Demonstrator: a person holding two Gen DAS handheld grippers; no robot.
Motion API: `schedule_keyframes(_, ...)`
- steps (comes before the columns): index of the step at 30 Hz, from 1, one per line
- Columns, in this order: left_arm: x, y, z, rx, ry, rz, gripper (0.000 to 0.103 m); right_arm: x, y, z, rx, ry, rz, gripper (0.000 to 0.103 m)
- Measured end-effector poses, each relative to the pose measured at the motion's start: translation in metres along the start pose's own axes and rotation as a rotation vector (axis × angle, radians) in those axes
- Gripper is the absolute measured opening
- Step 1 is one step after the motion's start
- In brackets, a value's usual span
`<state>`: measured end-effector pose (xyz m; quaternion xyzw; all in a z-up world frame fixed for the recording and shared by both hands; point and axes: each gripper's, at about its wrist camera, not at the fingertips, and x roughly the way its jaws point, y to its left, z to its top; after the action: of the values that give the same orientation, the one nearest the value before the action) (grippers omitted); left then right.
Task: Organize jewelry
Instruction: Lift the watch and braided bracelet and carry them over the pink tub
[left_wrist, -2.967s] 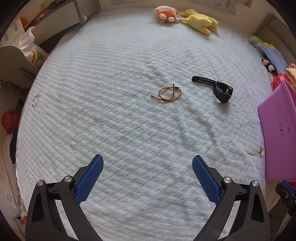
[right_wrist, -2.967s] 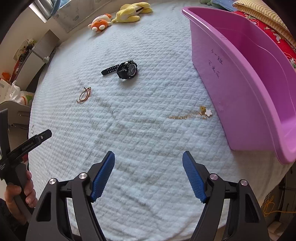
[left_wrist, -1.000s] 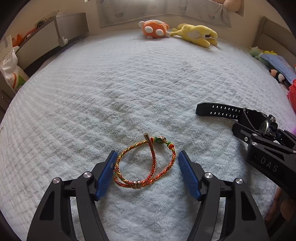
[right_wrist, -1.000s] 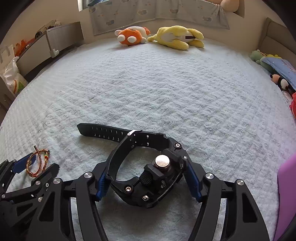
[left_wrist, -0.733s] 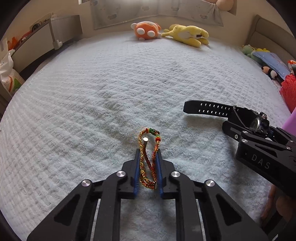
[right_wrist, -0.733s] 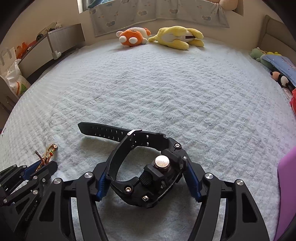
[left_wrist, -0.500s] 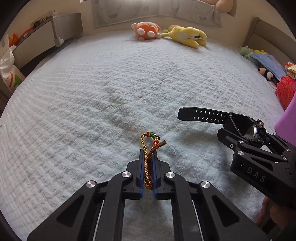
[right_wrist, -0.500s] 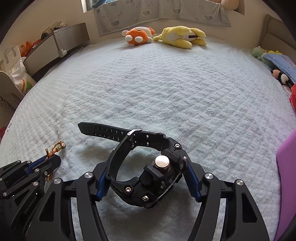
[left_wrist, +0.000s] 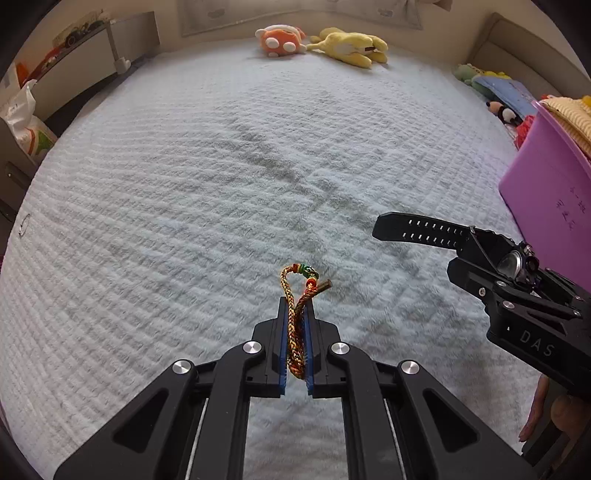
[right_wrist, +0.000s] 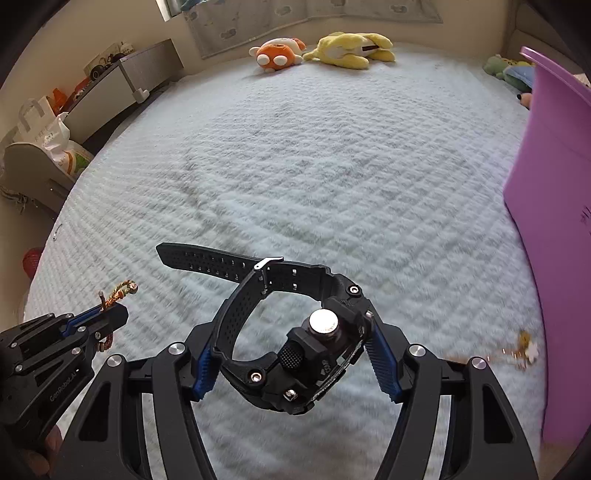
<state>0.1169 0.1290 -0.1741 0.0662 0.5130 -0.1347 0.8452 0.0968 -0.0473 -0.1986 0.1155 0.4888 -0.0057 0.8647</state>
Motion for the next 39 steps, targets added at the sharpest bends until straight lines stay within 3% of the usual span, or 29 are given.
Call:
schedule_keyframes(6, -0.078, -0.017, 0.001, 0.098, -0.007, -0.031, 0.007, -0.091, -0.003, -0.017, 0.107, 0.026, 0.007, 0.065)
schedule_keyframes(11, -0.143, -0.052, 0.020, 0.157, -0.026, -0.116, 0.007, -0.179, -0.024, -0.010, 0.179, -0.005, -0.043, 0.065)
schedule_keyframes(16, -0.195, -0.113, 0.047, 0.222, -0.070, -0.220, 0.007, -0.263, -0.067, 0.003, 0.230, -0.076, -0.112, 0.065)
schedule_keyframes(21, -0.223, -0.191, 0.072, 0.265, -0.118, -0.298, 0.007, -0.319, -0.132, 0.012, 0.274, -0.139, -0.184, 0.065)
schedule_keyframes(25, -0.224, -0.259, 0.092, 0.247, -0.141, -0.321, 0.007, -0.335, -0.194, 0.019, 0.260, -0.142, -0.202, 0.065)
schedule_keyframes(28, -0.216, -0.307, 0.103, 0.208, -0.142, -0.284, 0.007, -0.330, -0.238, 0.025, 0.204, -0.116, -0.174, 0.065)
schedule_keyframes(33, -0.179, -0.364, 0.108, 0.073, -0.036, -0.223, 0.007, -0.301, -0.301, 0.035, 0.165, -0.035, -0.074, 0.065)
schedule_keyframes(39, -0.145, -0.397, 0.106, 0.046, 0.055, -0.107, 0.007, -0.267, -0.335, 0.041, 0.109, 0.084, -0.018, 0.065)
